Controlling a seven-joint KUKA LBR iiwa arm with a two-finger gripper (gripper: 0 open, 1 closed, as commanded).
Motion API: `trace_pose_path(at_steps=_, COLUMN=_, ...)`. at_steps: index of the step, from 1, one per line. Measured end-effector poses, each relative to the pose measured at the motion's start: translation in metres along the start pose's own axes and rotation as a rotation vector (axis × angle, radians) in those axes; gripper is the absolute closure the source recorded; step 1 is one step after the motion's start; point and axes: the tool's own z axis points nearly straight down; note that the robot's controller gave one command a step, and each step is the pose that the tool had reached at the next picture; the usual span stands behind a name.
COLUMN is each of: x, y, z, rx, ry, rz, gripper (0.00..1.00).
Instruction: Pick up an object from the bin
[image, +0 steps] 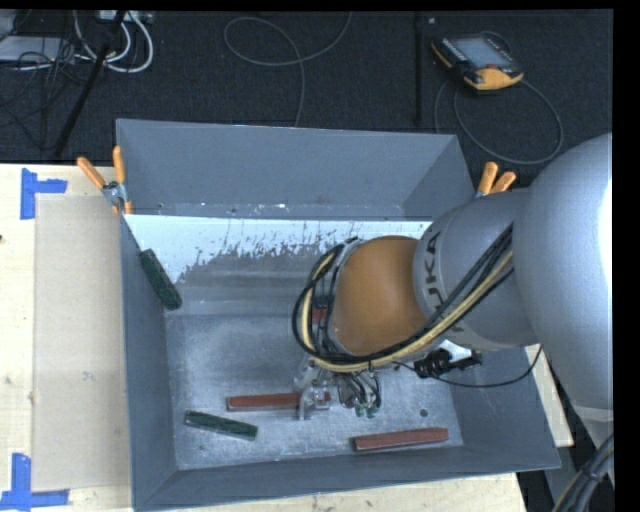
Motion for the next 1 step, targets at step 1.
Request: trace_pose_path(at_steps=1, x=-0.0072, y=0.0012, z=-0.1656, rx=0.0, ry=-0.007, rz=-0.047, gripper=1.0)
